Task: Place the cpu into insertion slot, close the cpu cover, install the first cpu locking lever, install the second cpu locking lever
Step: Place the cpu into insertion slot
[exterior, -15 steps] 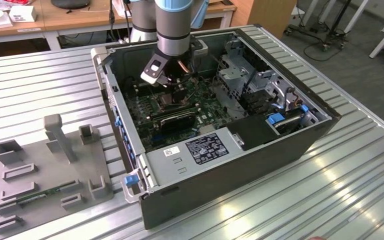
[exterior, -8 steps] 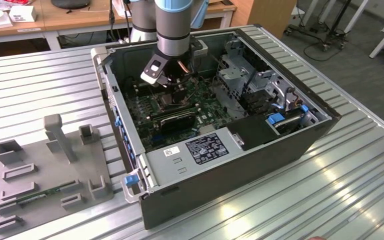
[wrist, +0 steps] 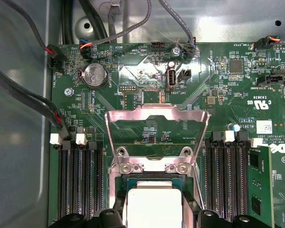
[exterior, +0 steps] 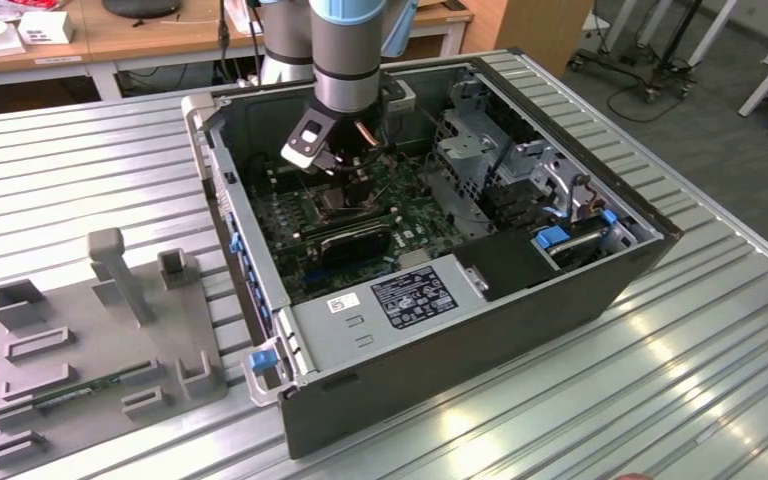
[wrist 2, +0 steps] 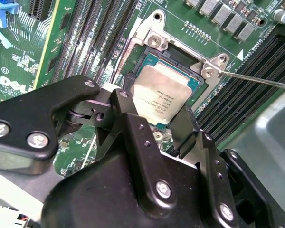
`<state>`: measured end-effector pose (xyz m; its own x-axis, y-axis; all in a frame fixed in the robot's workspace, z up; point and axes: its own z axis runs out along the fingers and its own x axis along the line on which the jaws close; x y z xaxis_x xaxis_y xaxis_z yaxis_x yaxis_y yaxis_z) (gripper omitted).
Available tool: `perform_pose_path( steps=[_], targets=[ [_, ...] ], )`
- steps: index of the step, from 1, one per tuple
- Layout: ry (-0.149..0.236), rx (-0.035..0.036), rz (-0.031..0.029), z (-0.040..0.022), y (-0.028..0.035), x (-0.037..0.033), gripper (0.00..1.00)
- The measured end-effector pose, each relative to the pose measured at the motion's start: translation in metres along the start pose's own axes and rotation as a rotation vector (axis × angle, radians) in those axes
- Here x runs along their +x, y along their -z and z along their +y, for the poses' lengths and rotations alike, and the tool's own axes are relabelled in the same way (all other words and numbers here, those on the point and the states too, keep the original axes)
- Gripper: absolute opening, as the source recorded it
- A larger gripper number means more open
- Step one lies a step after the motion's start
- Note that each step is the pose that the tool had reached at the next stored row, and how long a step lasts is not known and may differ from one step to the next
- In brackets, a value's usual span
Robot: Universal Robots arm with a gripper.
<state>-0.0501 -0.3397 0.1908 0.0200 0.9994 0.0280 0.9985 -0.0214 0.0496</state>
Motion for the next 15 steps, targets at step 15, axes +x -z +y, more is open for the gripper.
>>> perform_pose_path(
  steps=[15],
  targets=[
    [0.000, 0.0000, -0.0003, -0.0001, -0.0007, 0.0002, 0.54]
  ],
)
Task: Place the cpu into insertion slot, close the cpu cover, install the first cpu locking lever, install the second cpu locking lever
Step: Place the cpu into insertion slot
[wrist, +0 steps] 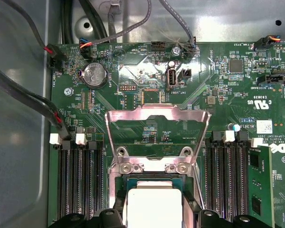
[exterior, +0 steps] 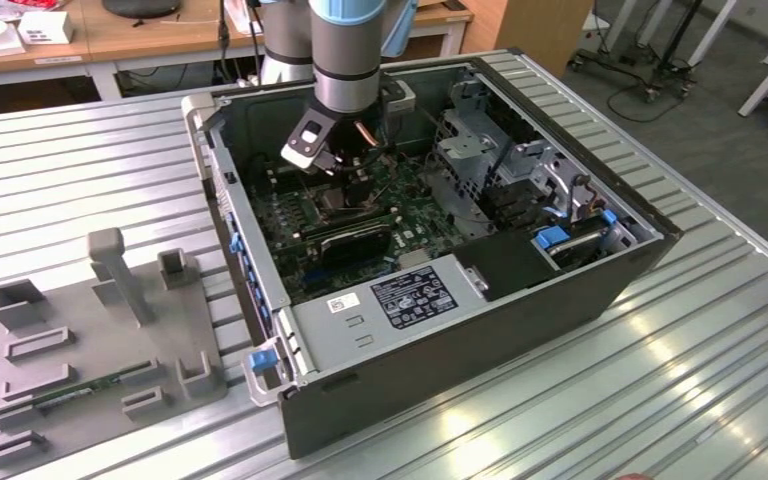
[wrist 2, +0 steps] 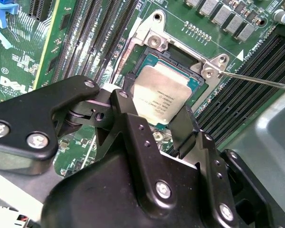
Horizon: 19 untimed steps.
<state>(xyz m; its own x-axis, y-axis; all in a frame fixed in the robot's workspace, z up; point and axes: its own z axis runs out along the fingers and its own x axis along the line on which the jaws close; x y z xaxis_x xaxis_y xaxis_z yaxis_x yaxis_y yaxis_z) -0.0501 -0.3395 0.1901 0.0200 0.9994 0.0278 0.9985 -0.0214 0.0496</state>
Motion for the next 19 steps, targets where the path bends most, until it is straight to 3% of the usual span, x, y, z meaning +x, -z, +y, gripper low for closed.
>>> perform_pose_path(
  steps=[19],
  targets=[
    [0.000, -0.0024, 0.0004, -0.0031, 0.0000, 0.0002, 0.54]
  ],
)
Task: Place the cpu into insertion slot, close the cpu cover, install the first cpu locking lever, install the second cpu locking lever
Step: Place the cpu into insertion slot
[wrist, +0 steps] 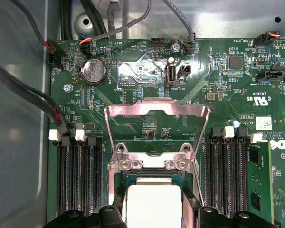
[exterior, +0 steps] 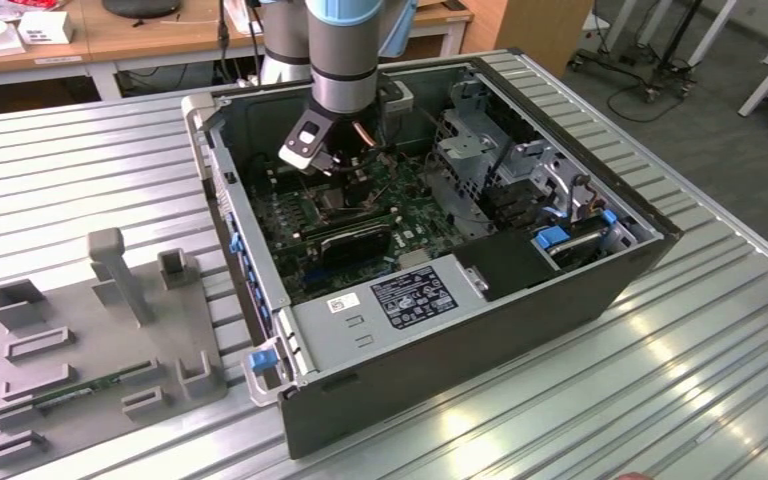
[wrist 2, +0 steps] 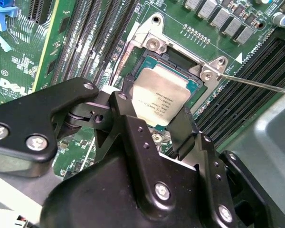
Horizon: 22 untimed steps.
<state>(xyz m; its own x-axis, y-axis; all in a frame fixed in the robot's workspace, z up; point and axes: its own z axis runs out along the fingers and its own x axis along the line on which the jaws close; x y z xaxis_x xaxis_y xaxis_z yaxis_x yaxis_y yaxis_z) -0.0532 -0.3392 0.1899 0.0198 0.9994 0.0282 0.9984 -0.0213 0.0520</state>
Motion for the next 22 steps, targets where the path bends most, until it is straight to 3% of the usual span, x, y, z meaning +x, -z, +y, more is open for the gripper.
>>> perform_pose_path(
  steps=[5, 6, 20, 21, 22],
  targets=[
    [0.000, -0.0005, 0.0009, -0.0001, -0.0003, 0.0001, 0.55],
    [0.000, -0.0004, 0.0006, -0.0001, -0.0002, 0.0000, 0.61],
    [0.000, -0.0001, 0.0001, 0.0001, 0.0053, 0.0001, 0.61],
    [0.000, 0.0024, 0.0000, 0.0002, 0.0053, 0.0001, 0.61],
    [0.000, 0.0095, -0.0003, 0.0004, 0.0053, 0.0001, 0.61]
  ],
)
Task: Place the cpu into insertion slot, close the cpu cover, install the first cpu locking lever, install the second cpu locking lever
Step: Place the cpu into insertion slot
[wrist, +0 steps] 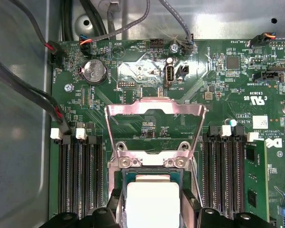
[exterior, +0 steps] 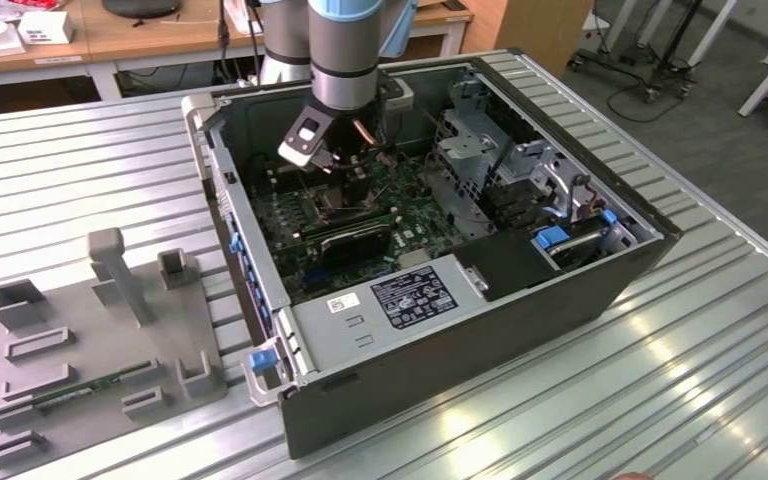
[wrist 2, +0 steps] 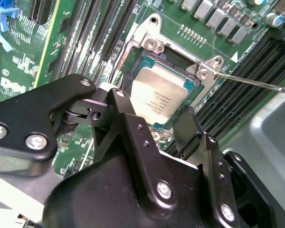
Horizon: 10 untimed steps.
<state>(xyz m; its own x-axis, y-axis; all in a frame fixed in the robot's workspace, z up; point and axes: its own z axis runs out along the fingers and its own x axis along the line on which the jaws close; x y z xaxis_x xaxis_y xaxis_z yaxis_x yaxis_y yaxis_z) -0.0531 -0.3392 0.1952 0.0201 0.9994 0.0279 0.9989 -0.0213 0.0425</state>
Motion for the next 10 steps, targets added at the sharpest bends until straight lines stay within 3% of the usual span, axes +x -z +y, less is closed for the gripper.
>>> perform_pose_path(
  steps=[2, 3, 10],
  targets=[
    [-0.001, 0.0202, -0.0003, 0.0007, -0.0002, 0.0000, 0.61],
    [-0.001, 0.0260, -0.0006, 0.0008, -0.0001, 0.0000, 0.61],
    [-0.001, 0.0284, -0.0010, 0.0008, -0.0011, 0.0000, 0.61]
  ],
)
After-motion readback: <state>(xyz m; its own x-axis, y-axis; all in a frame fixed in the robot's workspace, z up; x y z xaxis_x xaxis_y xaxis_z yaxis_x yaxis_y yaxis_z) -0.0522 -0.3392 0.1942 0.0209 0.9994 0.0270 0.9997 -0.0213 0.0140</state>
